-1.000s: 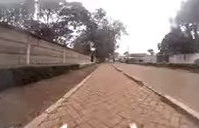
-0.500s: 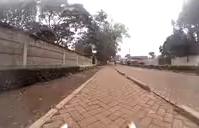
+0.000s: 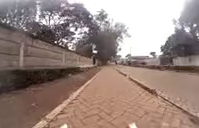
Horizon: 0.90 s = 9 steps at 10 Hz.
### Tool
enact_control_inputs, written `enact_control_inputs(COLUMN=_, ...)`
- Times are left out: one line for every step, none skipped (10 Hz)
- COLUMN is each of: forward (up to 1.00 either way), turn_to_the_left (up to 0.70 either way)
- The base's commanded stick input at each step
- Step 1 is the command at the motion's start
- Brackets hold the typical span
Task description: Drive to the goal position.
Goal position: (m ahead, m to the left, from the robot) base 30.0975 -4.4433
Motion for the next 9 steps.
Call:
enact_control_inputs(forward=0.70, turn_to_the_left=0.00)
enact_control_inputs(forward=0.70, turn_to_the_left=0.00)
enact_control_inputs(forward=0.70, turn_to_the_left=0.00)
enact_control_inputs(forward=0.70, turn_to_the_left=0.00)
enact_control_inputs(forward=0.70, turn_to_the_left=0.00)
enact_control_inputs(forward=0.70, turn_to_the_left=0.00)
enact_control_inputs(forward=0.70, turn_to_the_left=0.00)
enact_control_inputs(forward=0.70, turn_to_the_left=0.00)
enact_control_inputs(forward=0.70, turn_to_the_left=0.00)
